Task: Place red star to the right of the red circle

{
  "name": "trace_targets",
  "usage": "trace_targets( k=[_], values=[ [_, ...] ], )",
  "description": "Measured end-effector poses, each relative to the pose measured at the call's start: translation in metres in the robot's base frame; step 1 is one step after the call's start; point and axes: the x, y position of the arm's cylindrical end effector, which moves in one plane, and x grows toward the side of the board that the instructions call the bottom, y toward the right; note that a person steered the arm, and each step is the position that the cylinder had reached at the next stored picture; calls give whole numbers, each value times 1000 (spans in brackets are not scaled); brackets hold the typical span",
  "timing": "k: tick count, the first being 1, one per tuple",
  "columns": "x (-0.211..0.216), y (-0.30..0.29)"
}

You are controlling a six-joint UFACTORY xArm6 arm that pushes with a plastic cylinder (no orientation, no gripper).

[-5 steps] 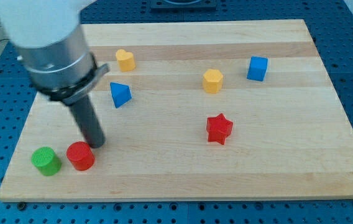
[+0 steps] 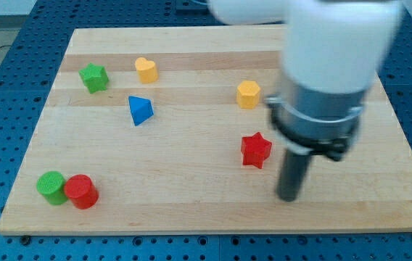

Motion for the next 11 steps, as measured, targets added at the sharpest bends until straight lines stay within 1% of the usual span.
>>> trace_targets(
  k=[1, 2, 3, 4, 5, 6, 7, 8, 9, 10, 11],
  values=[
    [-52, 45],
    [-76, 14],
    [-44, -88],
    [-21, -183],
    [-25, -185],
    [-63, -127],
    [-105, -143],
    [-88, -215],
    [-38, -219],
    [-26, -219],
    [-59, -207]
  ],
)
